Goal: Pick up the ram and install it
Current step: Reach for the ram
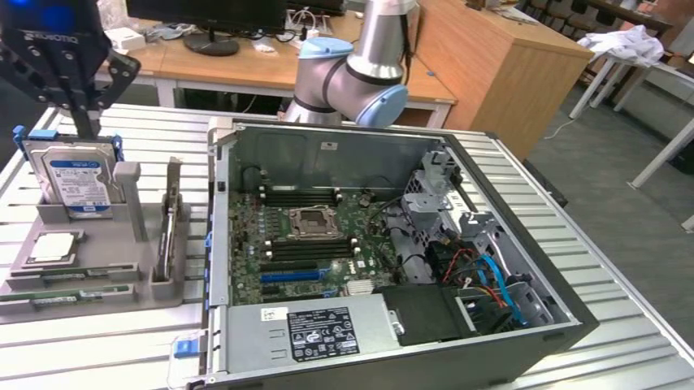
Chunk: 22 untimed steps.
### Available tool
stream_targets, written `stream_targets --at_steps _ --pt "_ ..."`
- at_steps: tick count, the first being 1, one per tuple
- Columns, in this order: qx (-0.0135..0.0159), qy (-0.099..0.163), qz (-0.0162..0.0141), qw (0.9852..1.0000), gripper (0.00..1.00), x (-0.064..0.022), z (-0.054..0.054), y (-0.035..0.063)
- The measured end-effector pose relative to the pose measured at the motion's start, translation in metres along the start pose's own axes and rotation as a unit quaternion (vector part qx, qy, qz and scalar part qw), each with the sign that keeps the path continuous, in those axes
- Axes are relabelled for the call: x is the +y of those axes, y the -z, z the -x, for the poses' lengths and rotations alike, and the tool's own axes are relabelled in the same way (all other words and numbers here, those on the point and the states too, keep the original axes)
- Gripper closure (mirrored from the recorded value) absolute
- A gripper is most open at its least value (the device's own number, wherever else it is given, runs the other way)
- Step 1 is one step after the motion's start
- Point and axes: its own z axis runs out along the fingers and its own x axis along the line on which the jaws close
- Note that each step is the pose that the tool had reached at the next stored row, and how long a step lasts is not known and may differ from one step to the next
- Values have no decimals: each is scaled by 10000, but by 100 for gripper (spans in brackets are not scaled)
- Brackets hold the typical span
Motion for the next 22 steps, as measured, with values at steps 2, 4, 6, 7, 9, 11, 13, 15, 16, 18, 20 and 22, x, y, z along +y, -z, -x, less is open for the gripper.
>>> stream_targets --at_steps 2,4,6,7,9,11,13,15,16,18,20,22 --pt "0 0 0 10000 89 -1 -45 0" --pt "0 0 0 10000 89 -3 -81 0" --pt "0 0 0 10000 89 -4 -88 0" --pt "-1 1 1 10000 89 -4 -88 0" --pt "0 1 0 10000 89 -4 -90 1" --pt "0 -1 0 10000 89 -5 -113 1" --pt "0 0 0 10000 89 -7 -144 2" --pt "0 0 0 10000 89 -10 -177 3" --pt "0 0 0 10000 89 -11 -196 3" --pt "0 0 0 10000 89 -14 -234 4" --pt "0 0 0 10000 89 -16 -259 3" --pt "-1 0 0 10000 89 -16 -258 3"
